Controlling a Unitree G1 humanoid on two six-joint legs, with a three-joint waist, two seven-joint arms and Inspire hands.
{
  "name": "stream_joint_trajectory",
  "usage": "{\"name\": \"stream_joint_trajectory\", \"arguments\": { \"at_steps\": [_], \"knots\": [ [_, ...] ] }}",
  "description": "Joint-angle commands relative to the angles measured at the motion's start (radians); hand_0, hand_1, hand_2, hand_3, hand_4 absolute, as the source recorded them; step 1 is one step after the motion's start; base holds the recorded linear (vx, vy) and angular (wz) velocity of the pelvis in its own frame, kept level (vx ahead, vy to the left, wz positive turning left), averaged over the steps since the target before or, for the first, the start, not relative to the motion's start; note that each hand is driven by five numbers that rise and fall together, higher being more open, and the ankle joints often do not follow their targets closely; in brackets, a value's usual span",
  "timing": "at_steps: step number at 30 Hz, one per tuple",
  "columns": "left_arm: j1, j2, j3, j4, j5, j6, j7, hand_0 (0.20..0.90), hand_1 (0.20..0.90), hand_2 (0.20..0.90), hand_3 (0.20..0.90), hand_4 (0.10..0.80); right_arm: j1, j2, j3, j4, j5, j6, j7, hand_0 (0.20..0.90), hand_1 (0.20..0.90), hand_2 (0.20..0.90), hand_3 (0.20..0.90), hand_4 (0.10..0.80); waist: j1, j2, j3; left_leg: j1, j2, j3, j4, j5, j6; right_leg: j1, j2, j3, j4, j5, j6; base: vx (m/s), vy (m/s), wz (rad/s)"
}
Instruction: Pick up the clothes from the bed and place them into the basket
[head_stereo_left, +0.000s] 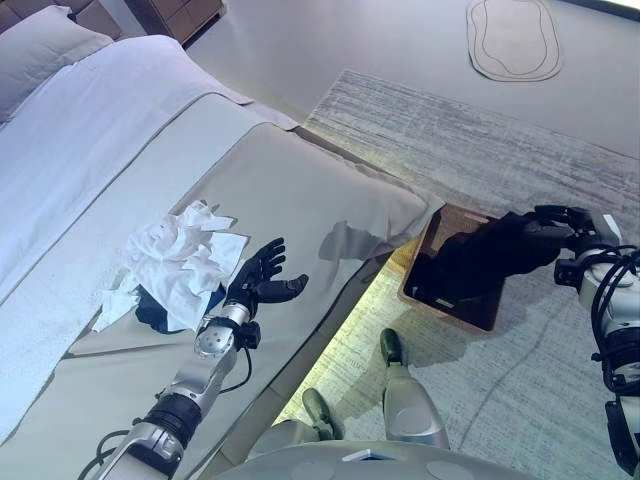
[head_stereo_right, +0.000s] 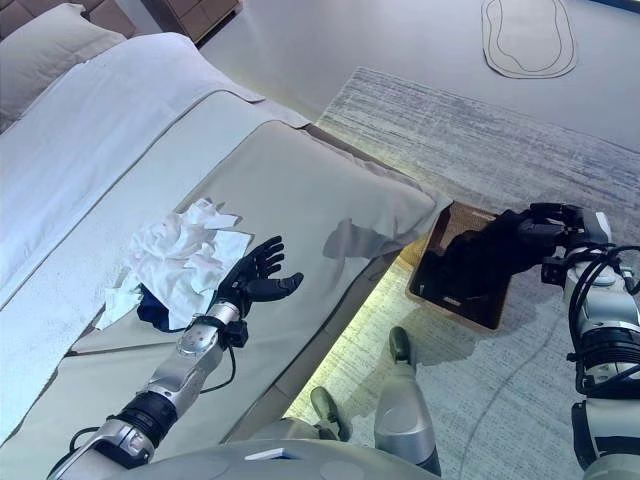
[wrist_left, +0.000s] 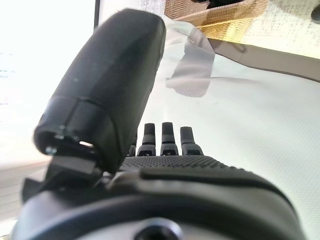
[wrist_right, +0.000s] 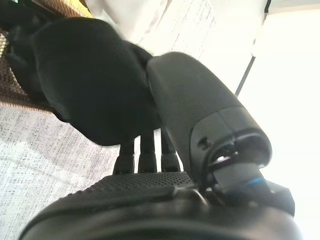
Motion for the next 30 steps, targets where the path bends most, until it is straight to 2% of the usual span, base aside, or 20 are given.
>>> {"name": "stream_joint_trajectory", "arguments": {
  "at_steps": [1,5,9,11,12,14,19,23,26,30],
  "knots": [
    [-0.015,0.033,0.017,-0.056,0.016,-0.097,0.006,0.9,0.9,0.9,0.9,0.8,-0.09,-0.023,-0.001,0.006,-0.002,-0.082,0.021,0.9,0.9,0.9,0.9,0.8,0.006,-0.046,-0.08,-0.056,0.012,-0.07,0.129,-0.099,-0.022,0.093,0.023,-0.036,0.013,-0.125,-0.006,0.0,0.0,0.0],
    [-0.014,0.031,0.018,-0.059,0.019,-0.094,0.009,0.9,0.9,0.9,0.9,0.8,-0.074,-0.008,0.008,0.013,0.012,-0.073,0.056,0.9,0.9,0.9,0.9,0.8,0.01,-0.053,-0.084,-0.05,0.011,-0.073,0.127,-0.1,-0.02,0.1,0.024,-0.036,0.011,-0.125,-0.008,0.0,0.0,0.0],
    [-0.018,0.038,0.026,-0.054,0.029,-0.094,0.001,0.9,0.9,0.9,0.9,0.8,-0.055,0.007,0.025,0.037,0.008,-0.055,0.165,0.9,0.9,0.9,0.9,0.8,0.023,-0.077,-0.096,-0.047,0.013,-0.077,0.122,-0.093,-0.019,0.106,0.025,-0.041,0.009,-0.122,-0.009,-0.006,-0.008,0.01],
    [-0.025,0.04,0.03,-0.049,0.033,-0.092,-0.002,0.9,0.9,0.9,0.9,0.8,-0.051,0.005,0.031,0.048,-0.031,-0.047,0.179,0.9,0.9,0.9,0.9,0.8,0.027,-0.087,-0.095,-0.042,0.015,-0.082,0.121,-0.095,-0.019,0.112,0.028,-0.045,0.01,-0.124,-0.008,-0.027,-0.029,0.04],
    [-0.031,0.041,0.031,-0.049,0.036,-0.09,0.0,0.9,0.9,0.9,0.9,0.8,-0.05,0.002,0.036,0.058,-0.089,-0.031,0.17,0.9,0.9,0.9,0.9,0.8,0.029,-0.092,-0.096,-0.042,0.015,-0.083,0.119,-0.094,-0.019,0.113,0.029,-0.046,0.01,-0.124,-0.008,-0.033,-0.029,0.04],
    [-0.034,0.041,0.029,-0.053,0.04,-0.089,0.014,0.9,0.9,0.9,0.9,0.8,-0.054,-0.025,0.053,0.091,-0.198,-0.057,0.115,0.9,0.9,0.9,0.9,0.8,0.034,-0.105,-0.1,-0.042,0.016,-0.083,0.115,-0.089,-0.019,0.111,0.029,-0.045,0.008,-0.119,-0.007,-0.037,-0.026,0.03],
    [-0.022,0.044,0.036,-0.053,0.032,-0.11,0.036,0.9,0.9,0.9,0.9,0.8,-0.097,-0.055,0.06,0.021,-0.118,-0.069,0.086,0.9,0.9,0.9,0.9,0.8,0.047,-0.118,-0.1,-0.038,0.014,-0.102,0.114,-0.084,-0.019,0.123,0.032,-0.053,0.013,-0.123,-0.012,-0.01,0.013,0.04],
    [-0.011,0.026,0.047,-0.053,0.034,-0.114,0.058,0.9,0.9,0.9,0.9,0.8,-0.134,-0.021,0.063,-0.065,-0.023,-0.112,0.072,0.9,0.9,0.9,0.9,0.8,0.077,-0.125,-0.101,-0.036,0.01,-0.133,0.108,-0.077,-0.02,0.143,0.03,-0.077,0.018,-0.137,-0.02,-0.003,0.019,0.06],
    [-0.01,0.02,0.052,-0.053,0.027,-0.112,0.076,0.9,0.9,0.9,0.9,0.8,-0.164,0.008,0.072,-0.11,-0.011,-0.157,0.039,0.9,0.9,0.9,0.9,0.8,0.1,-0.125,-0.091,-0.049,0.01,-0.161,0.114,-0.068,-0.026,0.145,0.025,-0.092,0.031,-0.148,-0.027,-0.058,0.019,0.22],
    [0.007,0.018,0.065,-0.062,0.015,-0.116,0.109,0.9,0.9,0.9,0.9,0.8,-0.239,0.068,0.111,-0.168,-0.032,-0.203,-0.032,0.9,0.9,0.9,0.9,0.8,0.152,-0.116,-0.075,-0.066,-0.005,-0.226,0.093,-0.045,-0.032,0.159,0.015,-0.129,0.028,-0.157,-0.034,-0.054,0.024,0.41]
  ]
}}
